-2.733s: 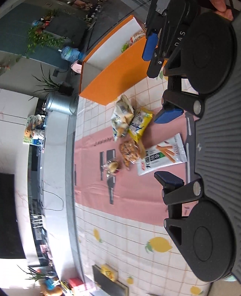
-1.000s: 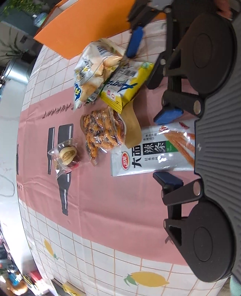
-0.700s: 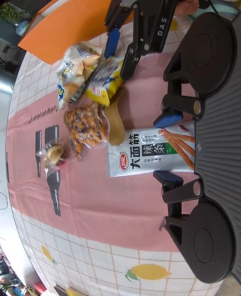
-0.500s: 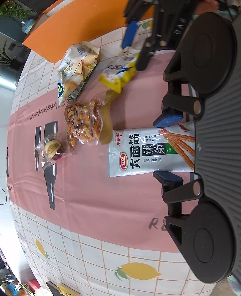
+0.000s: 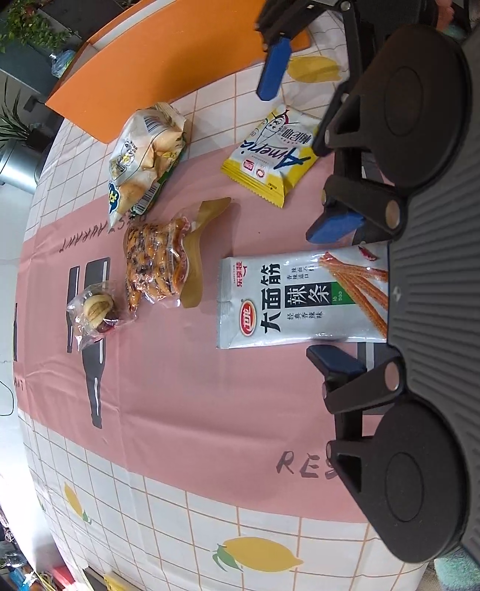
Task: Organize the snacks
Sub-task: 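Grasp the white spicy-strip pack with the left tool while the right tool grasps the yellow Ameria bag, then carry both packs into the orange box and open both tools to release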
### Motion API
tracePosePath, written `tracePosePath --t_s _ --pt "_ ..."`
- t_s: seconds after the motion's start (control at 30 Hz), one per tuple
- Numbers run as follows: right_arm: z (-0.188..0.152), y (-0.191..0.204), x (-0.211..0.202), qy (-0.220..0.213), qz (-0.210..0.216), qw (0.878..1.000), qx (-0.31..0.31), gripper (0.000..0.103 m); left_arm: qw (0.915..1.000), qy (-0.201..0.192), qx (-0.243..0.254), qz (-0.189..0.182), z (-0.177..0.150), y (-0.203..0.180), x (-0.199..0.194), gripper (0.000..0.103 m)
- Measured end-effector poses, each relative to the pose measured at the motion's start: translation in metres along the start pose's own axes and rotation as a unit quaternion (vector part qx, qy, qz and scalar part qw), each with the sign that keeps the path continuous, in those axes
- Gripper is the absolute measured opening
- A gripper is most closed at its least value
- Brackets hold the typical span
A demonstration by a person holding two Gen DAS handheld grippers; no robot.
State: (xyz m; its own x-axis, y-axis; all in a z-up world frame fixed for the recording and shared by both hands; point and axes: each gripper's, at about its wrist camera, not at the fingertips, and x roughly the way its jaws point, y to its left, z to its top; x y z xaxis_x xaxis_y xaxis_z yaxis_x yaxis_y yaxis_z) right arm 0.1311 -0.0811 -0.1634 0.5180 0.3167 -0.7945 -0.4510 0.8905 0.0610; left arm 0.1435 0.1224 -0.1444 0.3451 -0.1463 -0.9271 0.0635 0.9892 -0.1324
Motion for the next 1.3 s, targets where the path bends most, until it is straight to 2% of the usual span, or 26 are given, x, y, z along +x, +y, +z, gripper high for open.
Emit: tracePosePath --t_s 0.2,0.37,0.57,0.7,0.8,0.83,0.9,1.1,1.3 --pt "0.005 0.003 0.014 0.019 0.011 0.998 -0.061 0.077 0.9999 -0.006 0.002 0.01 -0.001 -0.004 0.002 0.08" --pt "0.006 -0.004 0.023 0.028 0.02 0.998 -0.053 0.074 0.9996 -0.009 0.016 0.02 -0.003 -0.01 0.003 0.081" --pt "0.005 -0.004 0.023 0.025 0.022 0.998 -0.052 0.074 0.9993 -0.008 0.029 0.024 -0.004 -0.013 0.003 0.076" --pt "0.005 0.0 0.023 0.02 0.017 0.998 -0.048 0.066 0.9989 -0.015 0.032 0.03 -0.005 -0.014 0.002 0.062" --pt "0.004 0.004 0.021 0.019 0.013 0.999 -0.046 0.059 0.9992 -0.019 0.023 0.025 -0.005 -0.01 0.001 0.058" --pt "0.004 0.005 0.021 0.019 0.013 0.999 -0.044 0.055 0.9994 -0.021 0.019 0.022 -0.005 -0.009 0.0 0.057" --pt "0.005 0.007 0.02 0.021 0.008 0.999 -0.042 0.053 0.9997 -0.023 0.004 0.005 -0.005 -0.005 -0.001 0.055" --pt "0.005 0.008 0.014 0.02 0.005 1.0 -0.02 0.052 0.9992 -0.041 0.002 0.001 -0.005 -0.006 -0.015 0.055" --pt "0.007 0.003 -0.009 0.005 0.003 1.0 0.015 0.052 0.9987 -0.05 0.001 -0.01 -0.007 -0.017 -0.038 0.054"
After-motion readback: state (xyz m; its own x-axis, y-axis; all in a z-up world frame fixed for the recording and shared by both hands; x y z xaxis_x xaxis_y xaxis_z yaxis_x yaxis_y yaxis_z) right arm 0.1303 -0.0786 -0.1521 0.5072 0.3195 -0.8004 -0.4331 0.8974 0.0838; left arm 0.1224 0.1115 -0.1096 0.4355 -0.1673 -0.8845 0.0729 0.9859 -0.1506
